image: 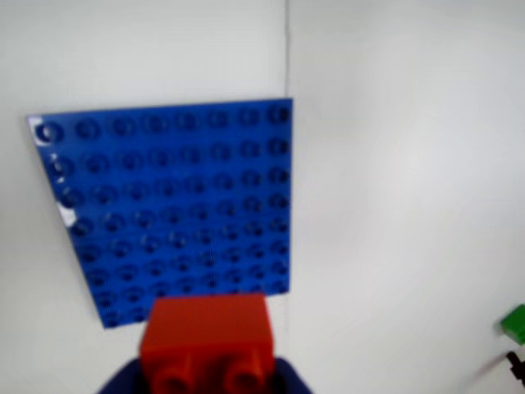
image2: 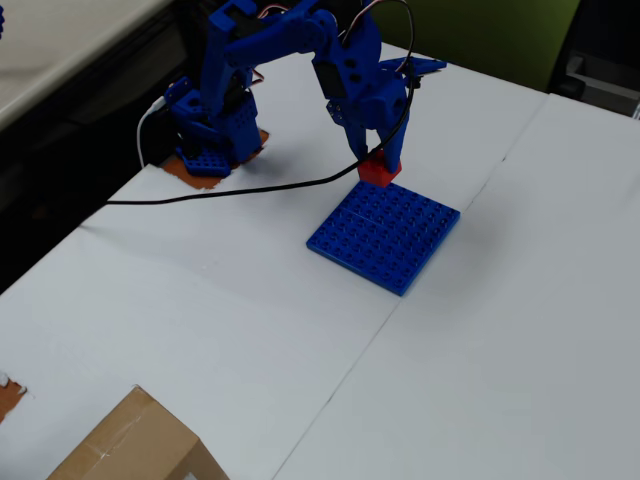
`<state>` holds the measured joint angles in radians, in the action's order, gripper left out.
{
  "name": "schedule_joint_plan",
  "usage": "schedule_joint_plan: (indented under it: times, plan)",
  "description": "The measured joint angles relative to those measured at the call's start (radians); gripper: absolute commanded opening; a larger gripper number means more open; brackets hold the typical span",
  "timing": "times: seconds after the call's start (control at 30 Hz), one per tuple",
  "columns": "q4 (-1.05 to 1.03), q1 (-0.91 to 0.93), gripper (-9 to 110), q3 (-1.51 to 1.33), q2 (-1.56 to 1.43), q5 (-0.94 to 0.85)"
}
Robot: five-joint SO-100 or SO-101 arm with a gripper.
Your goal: Pick up the 2x2 red block and go up the 8x8 blue block.
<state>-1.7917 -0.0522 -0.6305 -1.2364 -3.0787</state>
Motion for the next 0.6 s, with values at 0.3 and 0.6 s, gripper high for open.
schedule_joint_plan:
  times: [0.3,0.6]
  plan:
    - [0.000,0.000,11,0.017,0.018,0.000]
    - [0.000,0.000,11,0.018,0.018,0.000]
